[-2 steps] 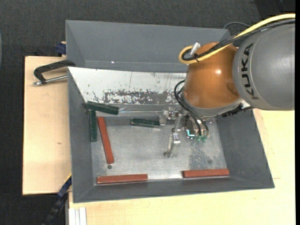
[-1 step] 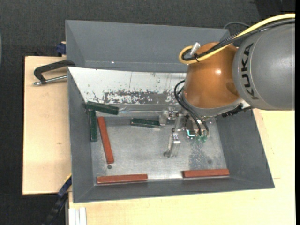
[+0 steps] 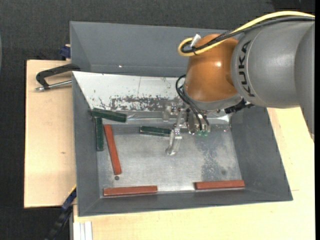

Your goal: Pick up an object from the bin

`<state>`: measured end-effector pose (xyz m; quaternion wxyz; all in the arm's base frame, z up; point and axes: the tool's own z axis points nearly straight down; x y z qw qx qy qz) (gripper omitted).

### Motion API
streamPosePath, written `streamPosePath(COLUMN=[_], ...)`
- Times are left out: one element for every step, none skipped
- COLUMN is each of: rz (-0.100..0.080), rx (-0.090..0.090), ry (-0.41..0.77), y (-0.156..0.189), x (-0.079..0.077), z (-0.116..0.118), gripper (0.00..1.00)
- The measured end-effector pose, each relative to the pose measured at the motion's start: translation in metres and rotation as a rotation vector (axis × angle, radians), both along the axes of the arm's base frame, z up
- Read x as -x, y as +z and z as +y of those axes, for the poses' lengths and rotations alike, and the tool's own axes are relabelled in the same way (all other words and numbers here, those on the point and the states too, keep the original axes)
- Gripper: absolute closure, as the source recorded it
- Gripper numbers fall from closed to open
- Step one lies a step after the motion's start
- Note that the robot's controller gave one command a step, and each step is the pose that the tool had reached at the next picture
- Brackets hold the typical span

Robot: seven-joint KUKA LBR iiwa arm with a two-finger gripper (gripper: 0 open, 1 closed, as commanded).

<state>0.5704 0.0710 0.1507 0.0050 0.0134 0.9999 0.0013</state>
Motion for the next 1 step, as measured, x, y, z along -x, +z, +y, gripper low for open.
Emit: streamPosePath(rz=[0.004], rx=[0.001], ry=[0.118], y=[-0.0544], x=[-0.0173], z=[-0.0197], gripper=[0.00])
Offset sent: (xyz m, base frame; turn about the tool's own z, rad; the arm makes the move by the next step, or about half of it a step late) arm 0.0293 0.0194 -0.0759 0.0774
